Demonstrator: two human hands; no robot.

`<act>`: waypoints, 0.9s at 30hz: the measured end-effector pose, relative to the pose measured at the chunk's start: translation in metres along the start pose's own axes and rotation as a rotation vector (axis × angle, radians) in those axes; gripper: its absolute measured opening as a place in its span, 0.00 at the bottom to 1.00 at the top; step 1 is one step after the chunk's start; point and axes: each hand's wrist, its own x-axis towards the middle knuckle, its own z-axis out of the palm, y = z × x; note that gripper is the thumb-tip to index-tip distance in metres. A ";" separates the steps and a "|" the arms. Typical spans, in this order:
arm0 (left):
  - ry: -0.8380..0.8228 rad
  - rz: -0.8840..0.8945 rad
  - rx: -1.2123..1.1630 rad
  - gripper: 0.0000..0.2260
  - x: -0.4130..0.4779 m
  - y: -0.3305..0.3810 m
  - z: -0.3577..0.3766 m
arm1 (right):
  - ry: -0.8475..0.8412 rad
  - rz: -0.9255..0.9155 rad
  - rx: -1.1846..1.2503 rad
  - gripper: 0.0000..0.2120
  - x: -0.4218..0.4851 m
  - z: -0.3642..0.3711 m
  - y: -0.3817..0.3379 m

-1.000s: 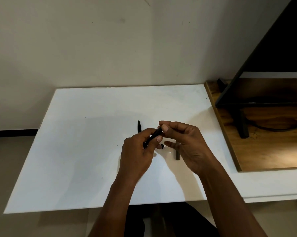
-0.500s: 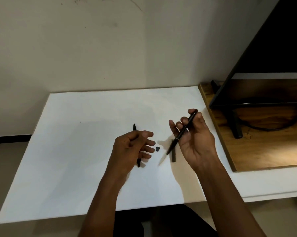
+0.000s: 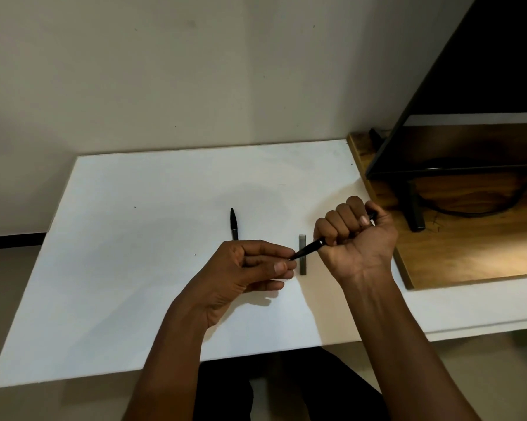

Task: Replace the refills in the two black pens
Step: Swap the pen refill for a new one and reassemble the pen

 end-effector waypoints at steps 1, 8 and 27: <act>-0.004 0.005 -0.008 0.14 0.000 0.000 0.000 | -0.016 0.005 0.012 0.24 0.000 0.001 0.001; 0.005 0.016 -0.041 0.14 0.000 -0.001 0.002 | -0.055 0.035 0.072 0.27 -0.002 0.004 0.004; 0.024 0.024 -0.082 0.16 0.000 0.000 0.004 | -0.059 0.033 0.101 0.27 -0.005 0.010 0.004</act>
